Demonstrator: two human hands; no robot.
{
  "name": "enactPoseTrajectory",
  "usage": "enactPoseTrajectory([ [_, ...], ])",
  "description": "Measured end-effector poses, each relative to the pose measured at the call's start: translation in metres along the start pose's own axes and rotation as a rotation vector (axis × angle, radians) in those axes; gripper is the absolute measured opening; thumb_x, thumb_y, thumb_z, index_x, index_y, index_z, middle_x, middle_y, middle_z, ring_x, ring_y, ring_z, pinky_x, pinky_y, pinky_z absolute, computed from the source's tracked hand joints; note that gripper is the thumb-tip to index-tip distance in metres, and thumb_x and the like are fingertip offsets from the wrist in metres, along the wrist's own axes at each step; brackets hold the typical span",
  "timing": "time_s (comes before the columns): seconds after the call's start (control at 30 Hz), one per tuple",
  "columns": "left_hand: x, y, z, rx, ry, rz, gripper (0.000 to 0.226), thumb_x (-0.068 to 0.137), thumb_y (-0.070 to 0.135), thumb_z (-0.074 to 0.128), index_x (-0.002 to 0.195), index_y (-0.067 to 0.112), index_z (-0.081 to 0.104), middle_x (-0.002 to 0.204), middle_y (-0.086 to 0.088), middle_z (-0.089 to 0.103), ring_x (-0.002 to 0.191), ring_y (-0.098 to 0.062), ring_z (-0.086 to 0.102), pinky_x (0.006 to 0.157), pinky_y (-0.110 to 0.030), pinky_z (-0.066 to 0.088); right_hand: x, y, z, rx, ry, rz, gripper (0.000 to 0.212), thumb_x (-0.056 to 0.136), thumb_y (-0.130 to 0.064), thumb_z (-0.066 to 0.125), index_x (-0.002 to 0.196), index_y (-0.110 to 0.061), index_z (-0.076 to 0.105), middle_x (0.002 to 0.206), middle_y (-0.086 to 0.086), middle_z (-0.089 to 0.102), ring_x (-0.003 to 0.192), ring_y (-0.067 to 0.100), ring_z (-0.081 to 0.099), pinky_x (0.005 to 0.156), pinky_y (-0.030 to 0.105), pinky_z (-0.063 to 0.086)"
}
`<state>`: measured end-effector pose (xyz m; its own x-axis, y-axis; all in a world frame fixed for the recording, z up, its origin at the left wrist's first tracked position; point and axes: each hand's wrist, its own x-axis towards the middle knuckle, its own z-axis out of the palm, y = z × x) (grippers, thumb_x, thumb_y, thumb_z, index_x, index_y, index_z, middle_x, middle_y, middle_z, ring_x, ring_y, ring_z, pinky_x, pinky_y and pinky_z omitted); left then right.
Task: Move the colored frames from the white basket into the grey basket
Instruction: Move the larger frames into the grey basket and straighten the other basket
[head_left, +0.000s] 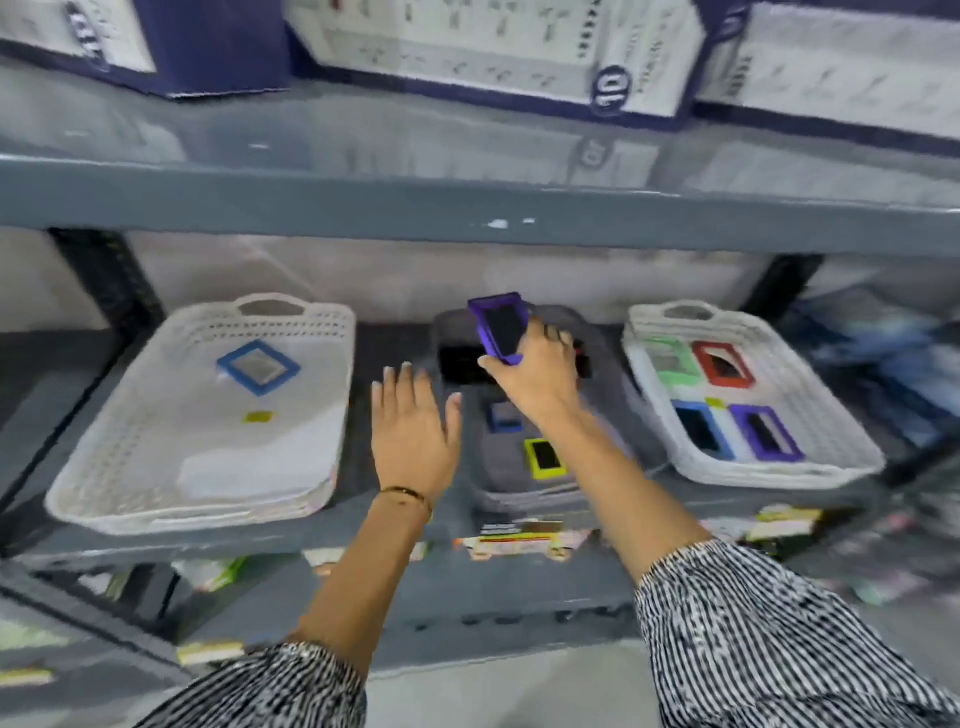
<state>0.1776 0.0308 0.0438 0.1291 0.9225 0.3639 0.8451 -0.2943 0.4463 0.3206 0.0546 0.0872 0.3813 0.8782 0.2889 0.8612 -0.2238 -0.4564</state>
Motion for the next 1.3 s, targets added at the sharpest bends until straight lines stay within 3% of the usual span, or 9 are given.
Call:
enactPoseTrajectory([
  [0.17, -0.016, 0.087, 0.039, -0.108, -0.121, 0.194, 0.061, 0.090, 0.042, 0.030, 0.125, -0.006, 0.046, 0.134, -0.027, 0.048, 0.130, -0.042, 0.037, 0.111, -0.051, 0.025, -0.007, 0.096, -0.053, -0.025, 0.074, 0.185, 0.069, 0.071, -0.044, 0.074, 0.118, 0.002, 0.052, 0.112, 0.023, 0.065, 0.108, 0.036, 0.057, 0.099, 0.040, 0.037],
  [0.27, -0.022, 0.127, 0.061, -0.123, -0.168, 0.262, 0.061, 0.088, 0.041, 0.031, 0.118, -0.009, 0.051, 0.124, -0.030, 0.055, 0.121, -0.046, 0.046, 0.102, -0.058, 0.034, -0.012, 0.149, -0.080, -0.055, 0.099, 0.282, 0.070, 0.073, -0.044, 0.073, 0.120, 0.003, 0.051, 0.117, 0.024, 0.062, 0.114, 0.036, 0.054, 0.103, 0.040, 0.034],
  [0.33, -0.024, 0.147, 0.074, -0.119, -0.195, 0.275, 0.060, 0.087, 0.040, 0.032, 0.114, -0.010, 0.054, 0.118, -0.032, 0.059, 0.115, -0.047, 0.051, 0.097, -0.060, 0.040, -0.012, 0.181, -0.092, -0.082, 0.089, 0.331, 0.075, 0.072, -0.045, 0.073, 0.123, 0.005, 0.048, 0.122, 0.027, 0.059, 0.118, 0.037, 0.052, 0.105, 0.040, 0.034],
  [0.47, -0.024, 0.178, 0.099, -0.092, -0.210, 0.262, 0.059, 0.088, 0.039, 0.038, 0.121, -0.009, 0.048, 0.126, -0.031, 0.053, 0.121, -0.046, 0.046, 0.104, -0.057, 0.033, -0.007, 0.240, -0.110, -0.068, 0.040, 0.433, 0.079, 0.073, -0.045, 0.073, 0.130, 0.000, 0.043, 0.123, 0.025, 0.059, 0.115, 0.039, 0.054, 0.097, 0.044, 0.045],
  [0.67, -0.020, 0.210, 0.126, -0.057, -0.215, 0.179, 0.060, 0.088, 0.041, 0.035, 0.119, -0.009, 0.051, 0.124, -0.031, 0.055, 0.120, -0.045, 0.047, 0.103, -0.055, 0.036, 0.012, 0.303, -0.120, -0.046, -0.101, 0.564, 0.072, 0.072, -0.041, 0.073, 0.126, -0.006, 0.042, 0.124, 0.019, 0.059, 0.119, 0.035, 0.051, 0.104, 0.040, 0.041],
  [0.77, -0.024, 0.214, 0.136, -0.045, -0.217, 0.165, 0.053, 0.093, 0.033, 0.045, 0.126, -0.009, 0.044, 0.133, -0.031, 0.046, 0.128, -0.044, 0.038, 0.109, -0.052, 0.029, 0.019, 0.320, -0.121, -0.074, -0.197, 0.636, 0.071, 0.070, -0.040, 0.075, 0.124, -0.007, 0.043, 0.127, 0.018, 0.056, 0.122, 0.036, 0.048, 0.102, 0.041, 0.041],
  [0.93, -0.023, 0.221, 0.141, -0.002, -0.260, 0.172, 0.057, 0.096, 0.037, 0.036, 0.136, -0.003, 0.030, 0.146, -0.025, 0.030, 0.138, -0.036, 0.020, 0.116, -0.043, 0.012, 0.024, 0.334, -0.118, -0.148, -0.366, 0.695, 0.084, 0.068, -0.038, 0.078, 0.132, -0.006, 0.033, 0.139, 0.018, 0.043, 0.130, 0.037, 0.040, 0.105, 0.042, 0.040],
  [1.3, -0.024, 0.221, 0.141, 0.045, -0.308, 0.145, 0.058, 0.097, 0.041, 0.029, 0.138, 0.000, 0.026, 0.147, -0.021, 0.031, 0.139, -0.034, 0.019, 0.117, -0.042, 0.012, 0.025, 0.342, -0.112, -0.156, -0.469, 0.731, 0.094, 0.065, -0.030, 0.083, 0.138, -0.005, 0.028, 0.147, 0.018, 0.031, 0.136, 0.036, 0.031, 0.108, 0.046, 0.038],
])
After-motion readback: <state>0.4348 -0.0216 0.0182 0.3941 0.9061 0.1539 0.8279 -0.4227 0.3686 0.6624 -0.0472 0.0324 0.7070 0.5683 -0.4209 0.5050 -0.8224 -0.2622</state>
